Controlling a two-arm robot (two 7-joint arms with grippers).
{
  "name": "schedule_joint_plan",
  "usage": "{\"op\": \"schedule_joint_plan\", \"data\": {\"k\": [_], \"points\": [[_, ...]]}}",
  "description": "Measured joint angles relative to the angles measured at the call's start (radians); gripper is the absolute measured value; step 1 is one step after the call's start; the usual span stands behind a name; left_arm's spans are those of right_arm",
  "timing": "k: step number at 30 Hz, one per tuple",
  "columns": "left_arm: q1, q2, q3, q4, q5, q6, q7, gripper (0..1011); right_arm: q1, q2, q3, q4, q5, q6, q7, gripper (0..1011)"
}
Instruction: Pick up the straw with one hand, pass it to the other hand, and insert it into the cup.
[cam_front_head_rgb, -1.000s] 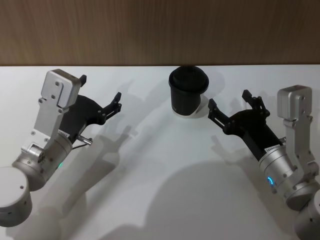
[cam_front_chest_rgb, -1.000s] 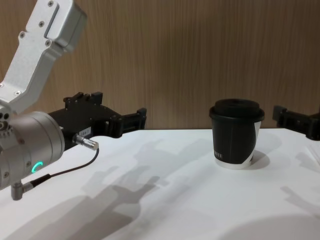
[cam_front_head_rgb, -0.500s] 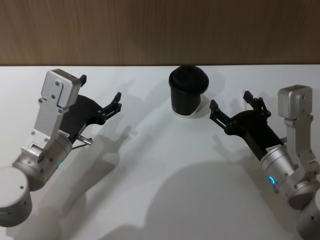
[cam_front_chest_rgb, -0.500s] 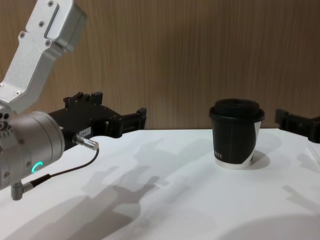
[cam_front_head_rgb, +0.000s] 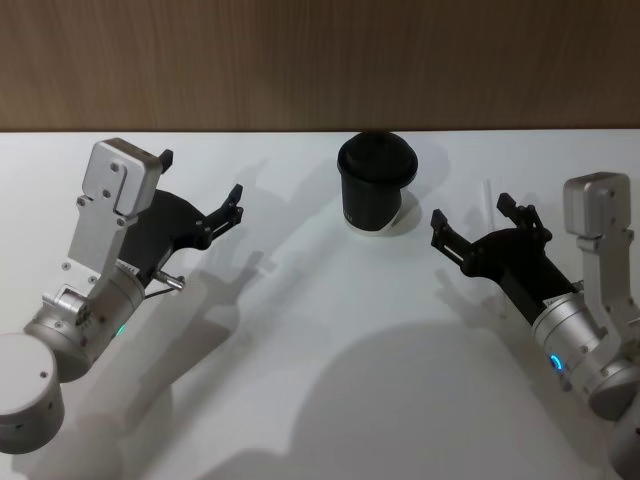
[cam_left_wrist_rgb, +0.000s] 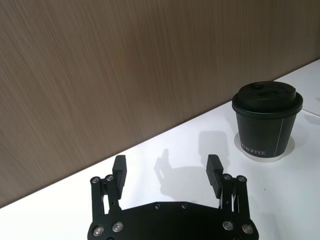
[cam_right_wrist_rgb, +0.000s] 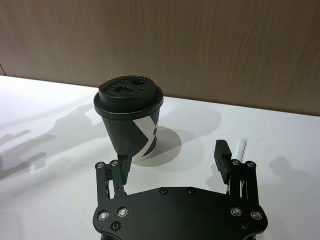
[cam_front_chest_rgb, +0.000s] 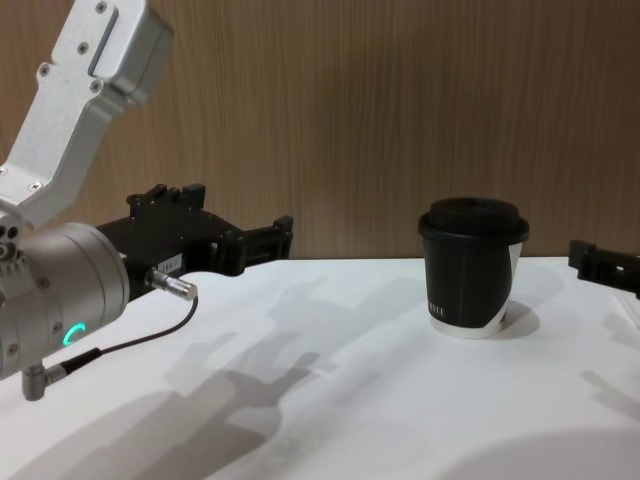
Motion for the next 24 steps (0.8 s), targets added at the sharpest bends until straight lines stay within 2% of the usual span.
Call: {"op": "schedule_joint_plan", "data": {"k": [11,24], "points": [[0.000,0.000,0.000,0.000,0.000,0.000,0.000,1003,-0.021,-0.001,0.017,-0.034,-0.006,0.058,-0.022,1001],[0.000,0.000,0.000,0.000,0.000,0.000,0.000,1003,-0.051,0.009,0.033,-0.078,-0.037,0.134,-0.053,1001]]}}
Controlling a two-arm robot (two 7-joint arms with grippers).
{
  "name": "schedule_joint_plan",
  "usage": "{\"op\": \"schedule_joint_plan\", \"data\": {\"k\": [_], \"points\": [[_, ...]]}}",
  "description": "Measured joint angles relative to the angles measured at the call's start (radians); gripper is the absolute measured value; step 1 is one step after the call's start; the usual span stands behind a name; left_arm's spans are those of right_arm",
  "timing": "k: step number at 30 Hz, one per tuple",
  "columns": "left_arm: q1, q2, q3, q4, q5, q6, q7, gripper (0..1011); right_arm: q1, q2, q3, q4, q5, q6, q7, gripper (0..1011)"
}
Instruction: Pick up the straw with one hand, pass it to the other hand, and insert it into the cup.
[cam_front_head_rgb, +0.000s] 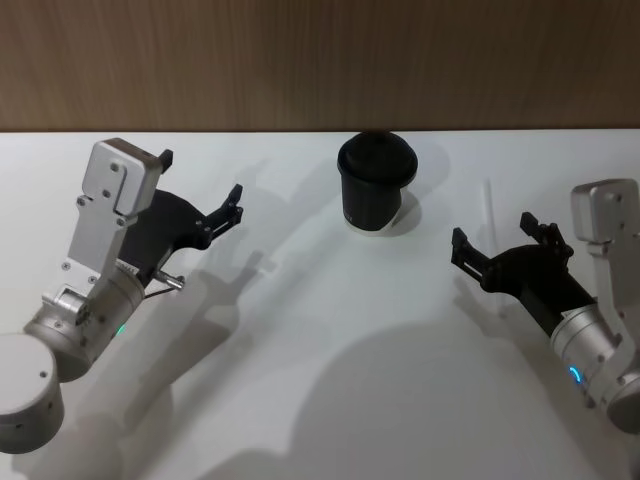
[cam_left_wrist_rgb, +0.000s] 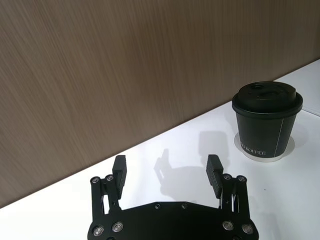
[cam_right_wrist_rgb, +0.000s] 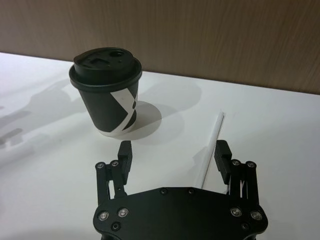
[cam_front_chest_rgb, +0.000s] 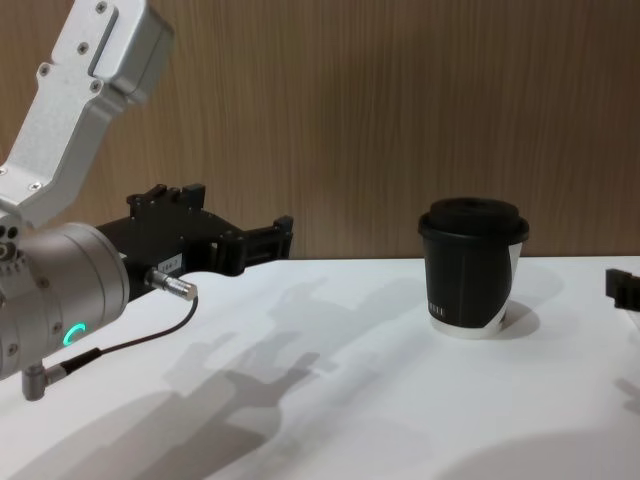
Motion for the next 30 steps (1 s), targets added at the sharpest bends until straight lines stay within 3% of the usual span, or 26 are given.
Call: {"op": "schedule_joint_plan", "data": {"k": [14,30], "points": [[0.000,0.000,0.000,0.000,0.000,0.000,0.000,1003,-0.020,0.009,0.021,-0.010,-0.010,0.060,-0.001,1001],[0.000,0.000,0.000,0.000,0.000,0.000,0.000,1003,-0.003,-0.010,0.040,0.026,0.009,0.097,0.018,1001]]}}
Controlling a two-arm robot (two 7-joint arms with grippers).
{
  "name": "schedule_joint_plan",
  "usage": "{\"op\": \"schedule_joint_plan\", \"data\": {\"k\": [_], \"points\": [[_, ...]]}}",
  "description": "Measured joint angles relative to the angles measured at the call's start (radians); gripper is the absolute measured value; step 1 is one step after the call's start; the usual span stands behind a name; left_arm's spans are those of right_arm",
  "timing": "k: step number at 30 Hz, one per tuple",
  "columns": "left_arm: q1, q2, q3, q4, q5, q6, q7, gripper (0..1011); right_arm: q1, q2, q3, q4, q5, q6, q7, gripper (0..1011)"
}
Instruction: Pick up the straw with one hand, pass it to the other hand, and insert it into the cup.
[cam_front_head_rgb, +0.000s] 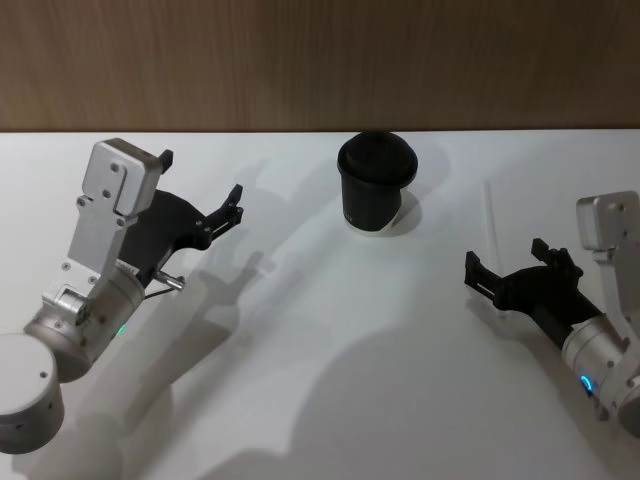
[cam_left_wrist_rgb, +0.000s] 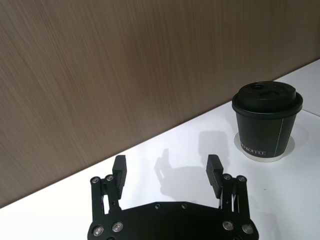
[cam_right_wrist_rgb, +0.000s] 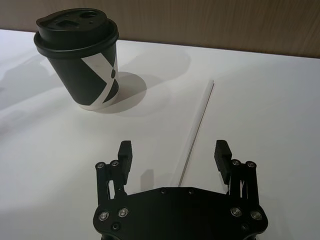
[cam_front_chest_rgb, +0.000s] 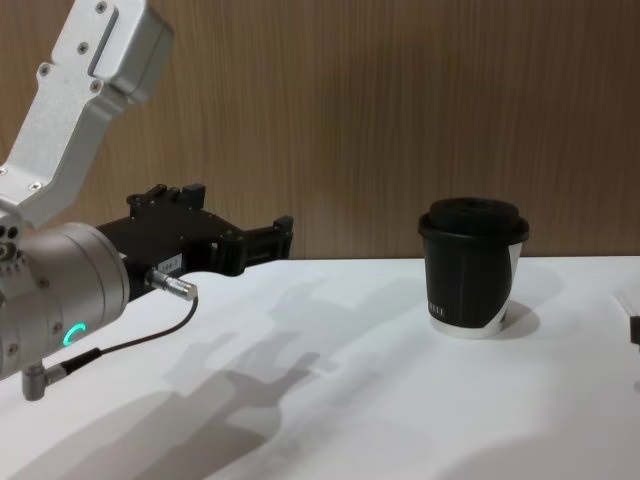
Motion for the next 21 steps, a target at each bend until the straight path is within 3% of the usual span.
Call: {"op": "schedule_joint_plan", "data": {"k": [21], "points": [[0.000,0.000,0.000,0.000,0.000,0.000,0.000,1003,0.030,-0.015,0.011,0.054,-0.001,0.027,0.020,1001]]}}
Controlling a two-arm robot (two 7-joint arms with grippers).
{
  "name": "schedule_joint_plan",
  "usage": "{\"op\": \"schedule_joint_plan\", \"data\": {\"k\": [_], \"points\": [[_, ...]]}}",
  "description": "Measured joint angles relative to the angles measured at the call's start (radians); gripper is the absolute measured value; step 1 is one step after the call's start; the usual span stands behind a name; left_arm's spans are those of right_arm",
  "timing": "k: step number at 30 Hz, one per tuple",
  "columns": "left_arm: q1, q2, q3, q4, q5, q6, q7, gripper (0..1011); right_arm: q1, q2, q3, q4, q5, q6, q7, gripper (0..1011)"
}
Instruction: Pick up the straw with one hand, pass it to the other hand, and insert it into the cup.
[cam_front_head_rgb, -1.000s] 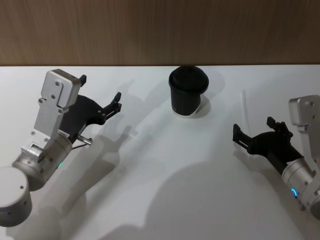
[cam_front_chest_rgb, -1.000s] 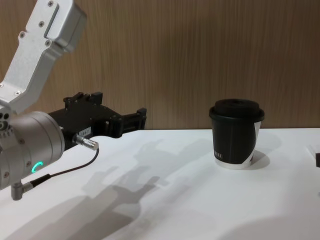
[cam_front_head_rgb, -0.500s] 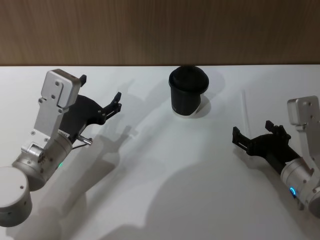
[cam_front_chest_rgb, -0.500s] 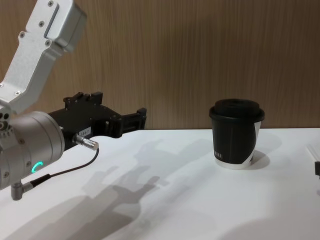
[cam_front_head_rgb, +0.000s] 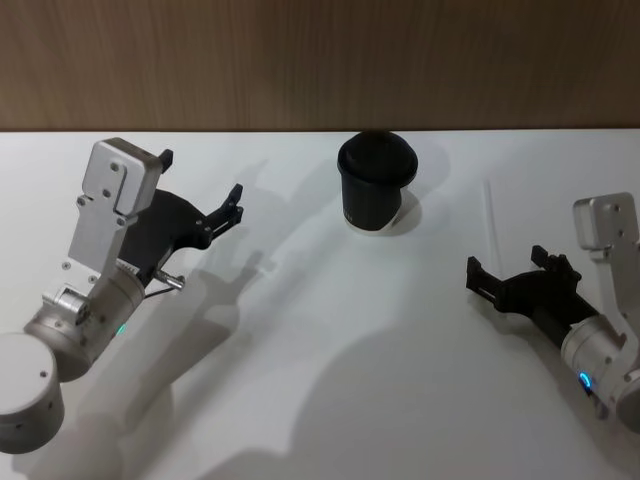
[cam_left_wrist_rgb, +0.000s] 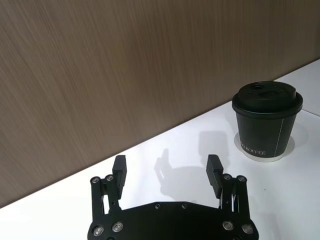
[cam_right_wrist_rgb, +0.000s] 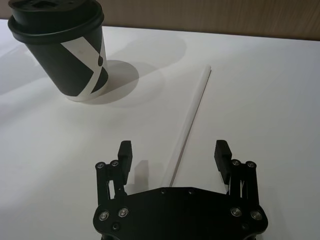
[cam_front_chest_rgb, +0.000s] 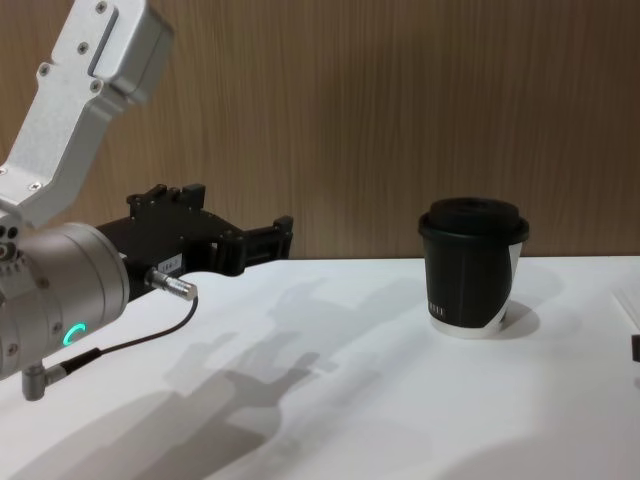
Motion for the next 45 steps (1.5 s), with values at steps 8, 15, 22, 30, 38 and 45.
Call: {"op": "schedule_joint_plan", "data": {"k": [8,15,22,30,38,45], "points": [[0.000,0.000,0.000,0.000,0.000,0.000,0.000,1003,0.011,-0.005,0.002,0.018,-0.006,0.005,0.009,1001],[0.000,0.000,0.000,0.000,0.000,0.000,0.000,1003,0.020,-0.008,0.000,0.032,-0.011,0.009,0.020,1001],[0.000,0.000,0.000,0.000,0.000,0.000,0.000,1003,0.030,-0.008,-0.002,0.045,-0.019,0.012,0.027,1001],[0.000,0.000,0.000,0.000,0.000,0.000,0.000,1003,0.038,-0.007,-0.007,0.057,-0.033,0.014,0.034,1001],[0.000,0.000,0.000,0.000,0.000,0.000,0.000,1003,0.045,-0.005,-0.012,0.065,-0.049,0.017,0.040,1001],[0.000,0.000,0.000,0.000,0.000,0.000,0.000,1003,0.049,-0.008,-0.013,0.070,-0.056,0.018,0.045,998]]}}
